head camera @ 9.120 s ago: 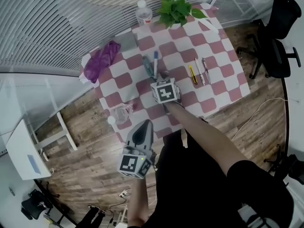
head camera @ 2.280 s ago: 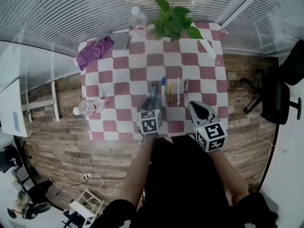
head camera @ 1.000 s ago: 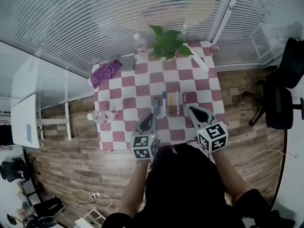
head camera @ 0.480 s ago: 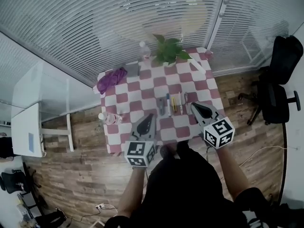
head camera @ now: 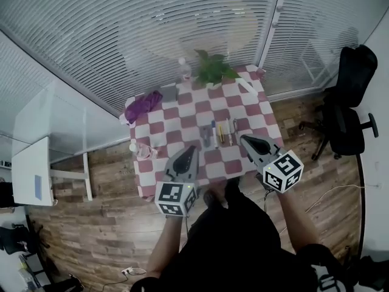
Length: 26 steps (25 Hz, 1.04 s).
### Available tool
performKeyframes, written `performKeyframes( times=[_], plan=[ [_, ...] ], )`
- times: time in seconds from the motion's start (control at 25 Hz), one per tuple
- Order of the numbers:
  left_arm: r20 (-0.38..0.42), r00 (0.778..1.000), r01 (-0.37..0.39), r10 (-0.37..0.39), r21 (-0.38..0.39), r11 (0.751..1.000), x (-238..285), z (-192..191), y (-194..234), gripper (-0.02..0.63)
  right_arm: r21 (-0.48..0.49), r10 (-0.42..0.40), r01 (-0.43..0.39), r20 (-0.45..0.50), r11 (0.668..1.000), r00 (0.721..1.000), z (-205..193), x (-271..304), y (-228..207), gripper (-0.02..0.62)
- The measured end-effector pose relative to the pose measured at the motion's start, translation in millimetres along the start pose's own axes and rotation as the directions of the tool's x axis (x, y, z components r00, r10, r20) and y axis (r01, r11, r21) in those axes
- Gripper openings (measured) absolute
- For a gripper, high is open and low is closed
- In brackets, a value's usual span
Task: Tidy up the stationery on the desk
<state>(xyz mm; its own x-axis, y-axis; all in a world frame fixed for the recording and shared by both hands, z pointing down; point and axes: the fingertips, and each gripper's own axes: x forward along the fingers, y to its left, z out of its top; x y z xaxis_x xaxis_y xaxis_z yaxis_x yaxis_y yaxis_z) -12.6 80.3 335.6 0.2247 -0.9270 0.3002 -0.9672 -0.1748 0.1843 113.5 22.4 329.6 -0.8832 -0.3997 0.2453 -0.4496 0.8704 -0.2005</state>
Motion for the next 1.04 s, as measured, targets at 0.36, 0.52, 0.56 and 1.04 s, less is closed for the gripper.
performKeyframes(
  times=[0.36, 0.52, 0.56, 1.04],
  plan=[
    [0.042, 0.999, 0.004, -0.004, -0.001, 1.0, -19, 15, 0, 0.043, -0.045, 0.018, -0.017, 0.034, 0.999, 0.999, 18, -6, 23, 0.02],
    [0.051, 0.999, 0.012, -0.012, -0.001, 1.0, -22, 17, 0, 0.043, -0.043, 0.01, -0.008, 0.041, 0.999, 0.999, 17, -9, 29, 0.02],
    [0.052, 0.999, 0.014, -0.014, 0.003, 1.0, -23, 18, 0, 0.043, -0.046, 0.007, -0.005, 0.042, 0.999, 0.999, 17, -10, 29, 0.02],
    [0.042, 0.998, 0.045, -0.046, 0.031, 0.999, -30, 13, 2, 0.043, -0.053, -0.054, 0.057, 0.059, 0.997, 0.997, 13, -21, 33, 0.02]
  ],
)
